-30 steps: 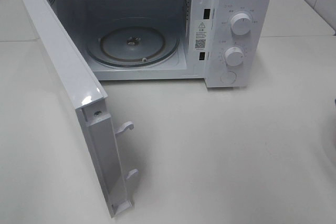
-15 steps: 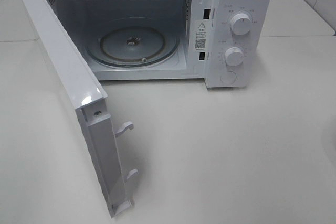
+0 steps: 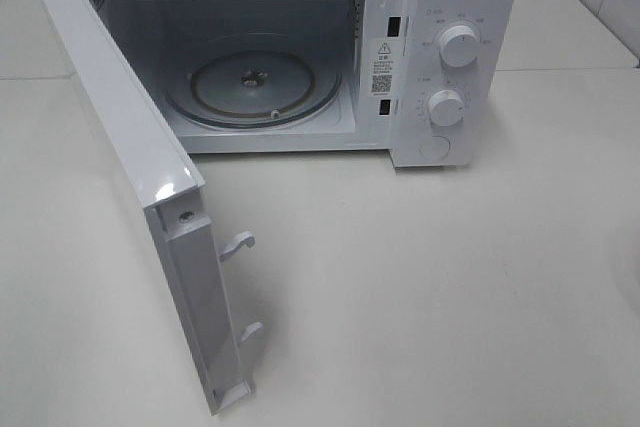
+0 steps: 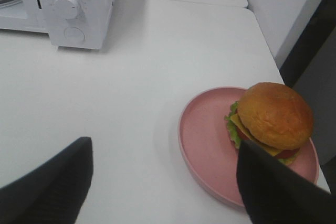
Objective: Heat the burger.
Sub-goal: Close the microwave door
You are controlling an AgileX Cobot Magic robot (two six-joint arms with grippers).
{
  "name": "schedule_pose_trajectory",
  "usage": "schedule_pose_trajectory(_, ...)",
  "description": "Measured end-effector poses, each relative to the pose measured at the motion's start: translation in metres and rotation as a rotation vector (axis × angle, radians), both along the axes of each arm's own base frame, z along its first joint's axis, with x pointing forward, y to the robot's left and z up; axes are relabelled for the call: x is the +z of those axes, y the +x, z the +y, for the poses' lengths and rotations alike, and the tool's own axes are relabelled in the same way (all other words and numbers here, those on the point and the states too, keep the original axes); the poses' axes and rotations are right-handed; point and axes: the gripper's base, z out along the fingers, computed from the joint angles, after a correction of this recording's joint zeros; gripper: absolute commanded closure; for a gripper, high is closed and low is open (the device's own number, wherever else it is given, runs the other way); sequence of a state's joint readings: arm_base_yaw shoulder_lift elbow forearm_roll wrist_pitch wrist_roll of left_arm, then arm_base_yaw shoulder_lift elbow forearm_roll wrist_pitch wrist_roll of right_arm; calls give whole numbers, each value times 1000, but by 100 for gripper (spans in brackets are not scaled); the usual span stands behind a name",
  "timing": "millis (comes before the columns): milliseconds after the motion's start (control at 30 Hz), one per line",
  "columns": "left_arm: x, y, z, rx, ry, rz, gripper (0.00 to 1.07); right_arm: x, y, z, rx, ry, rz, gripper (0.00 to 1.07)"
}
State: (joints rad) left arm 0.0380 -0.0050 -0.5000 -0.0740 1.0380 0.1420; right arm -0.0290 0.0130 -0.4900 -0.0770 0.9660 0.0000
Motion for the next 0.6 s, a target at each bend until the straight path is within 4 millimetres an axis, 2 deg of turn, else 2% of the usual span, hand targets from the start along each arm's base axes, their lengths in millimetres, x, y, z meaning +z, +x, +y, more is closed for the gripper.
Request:
schedule_pose_trajectory(100, 0, 0, 0, 0, 0, 0, 6, 0, -2, 1, 23, -10, -13, 26)
schedule_pose_trajectory(133, 0, 0, 0, 0, 0, 0, 6, 0, -2, 3, 42, -16, -12, 19)
schedule_pose_trajectory(200, 0, 0, 0, 0, 0, 0, 6, 0, -2, 3, 51, -19, -11, 16)
schedule_pose_trajectory(233, 0, 0, 0, 0, 0, 0, 6, 0, -2, 4, 66, -24, -11, 9)
schedule_pose_trajectory(267, 0, 0, 0, 0, 0, 0, 6, 0, -2, 5, 75, -28, -11, 6)
schedule_pose_trajectory(600, 0, 0, 0, 0, 0, 0, 6, 0, -2, 6, 99, -42, -10, 8)
